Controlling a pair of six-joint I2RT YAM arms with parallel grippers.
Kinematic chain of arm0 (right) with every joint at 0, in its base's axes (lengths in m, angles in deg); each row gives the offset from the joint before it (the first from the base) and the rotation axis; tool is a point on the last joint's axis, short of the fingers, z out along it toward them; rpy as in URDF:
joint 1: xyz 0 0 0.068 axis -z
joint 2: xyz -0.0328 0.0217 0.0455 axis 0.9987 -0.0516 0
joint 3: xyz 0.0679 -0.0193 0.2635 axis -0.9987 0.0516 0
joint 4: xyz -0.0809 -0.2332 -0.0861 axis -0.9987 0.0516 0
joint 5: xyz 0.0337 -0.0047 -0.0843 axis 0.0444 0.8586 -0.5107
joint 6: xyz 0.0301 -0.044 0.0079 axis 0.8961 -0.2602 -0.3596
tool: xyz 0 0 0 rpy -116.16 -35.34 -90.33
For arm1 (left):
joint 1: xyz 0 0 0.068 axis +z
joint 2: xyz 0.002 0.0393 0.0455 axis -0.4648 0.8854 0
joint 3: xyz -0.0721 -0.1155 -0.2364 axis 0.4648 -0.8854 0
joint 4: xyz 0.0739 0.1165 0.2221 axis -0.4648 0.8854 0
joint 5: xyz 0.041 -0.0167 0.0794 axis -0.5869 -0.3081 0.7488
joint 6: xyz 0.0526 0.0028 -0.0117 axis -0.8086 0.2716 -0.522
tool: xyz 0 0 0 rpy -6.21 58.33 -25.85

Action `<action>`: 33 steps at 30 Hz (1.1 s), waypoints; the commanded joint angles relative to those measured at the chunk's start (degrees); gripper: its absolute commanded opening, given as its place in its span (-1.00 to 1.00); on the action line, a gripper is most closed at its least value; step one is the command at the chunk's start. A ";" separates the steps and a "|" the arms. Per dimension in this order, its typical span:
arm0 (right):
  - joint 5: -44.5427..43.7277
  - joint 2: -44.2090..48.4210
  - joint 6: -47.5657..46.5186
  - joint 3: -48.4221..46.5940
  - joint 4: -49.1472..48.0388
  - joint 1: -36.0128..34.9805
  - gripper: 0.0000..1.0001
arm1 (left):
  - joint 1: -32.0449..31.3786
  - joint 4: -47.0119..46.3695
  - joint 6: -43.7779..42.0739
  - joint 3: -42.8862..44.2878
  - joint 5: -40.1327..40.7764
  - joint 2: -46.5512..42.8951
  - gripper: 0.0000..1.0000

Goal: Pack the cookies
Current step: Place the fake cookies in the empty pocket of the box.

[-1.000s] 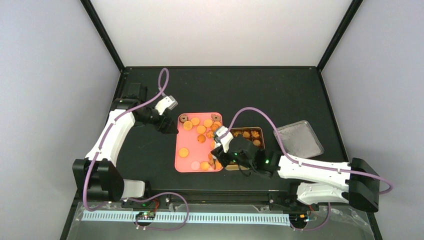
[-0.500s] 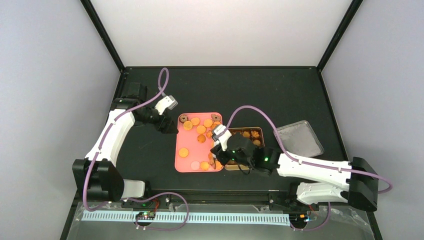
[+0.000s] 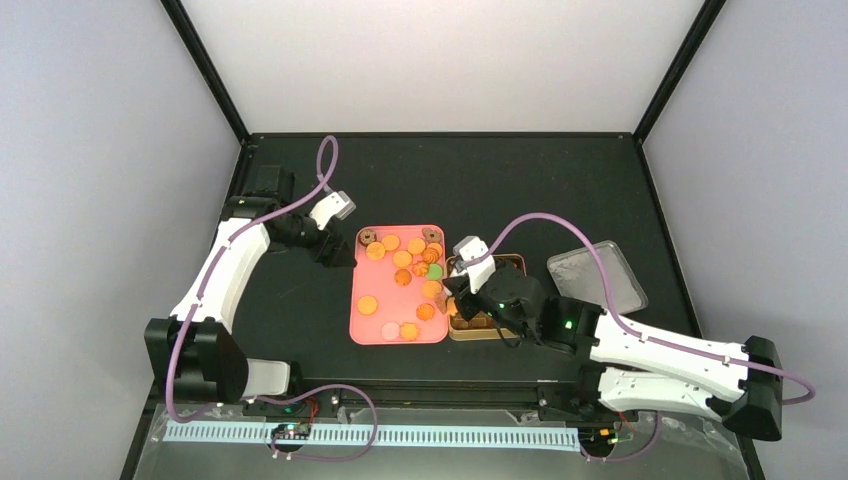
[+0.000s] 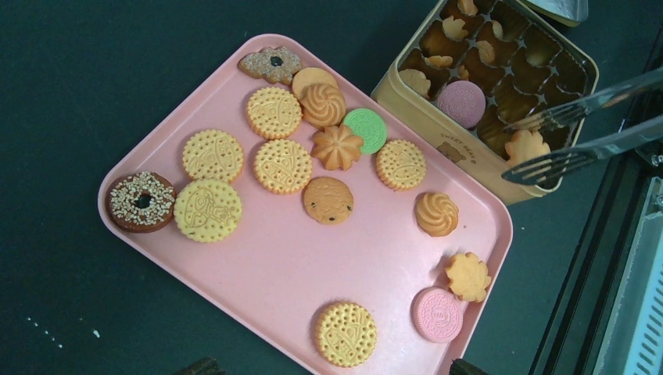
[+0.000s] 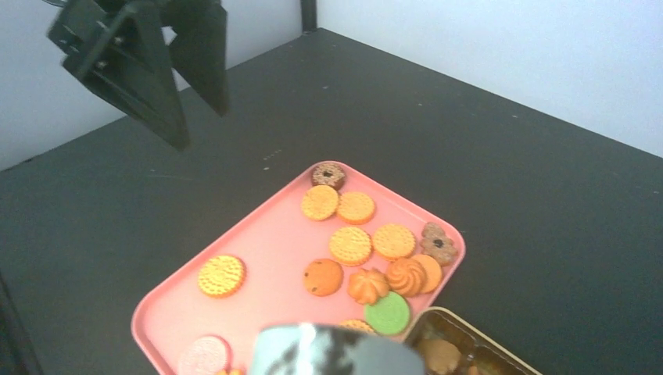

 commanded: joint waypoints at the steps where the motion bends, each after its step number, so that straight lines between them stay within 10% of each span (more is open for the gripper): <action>1: -6.22 2.66 -1.57 1.94 -1.13 0.63 -0.89 | 0.05 1.10 -0.94 1.87 -0.44 0.43 0.55; 11: -8.48 2.04 -2.98 5.30 -7.75 2.19 -0.81 | 0.05 1.45 -1.12 1.79 -0.06 0.04 0.55; 25: -5.85 2.26 -2.14 6.41 -8.74 2.34 -0.19 | 0.05 1.68 -1.46 1.79 -0.35 0.68 0.55; 33: -4.92 4.42 -1.27 5.66 -7.17 2.43 -0.24 | 0.09 1.98 -1.73 1.70 -0.55 0.80 0.55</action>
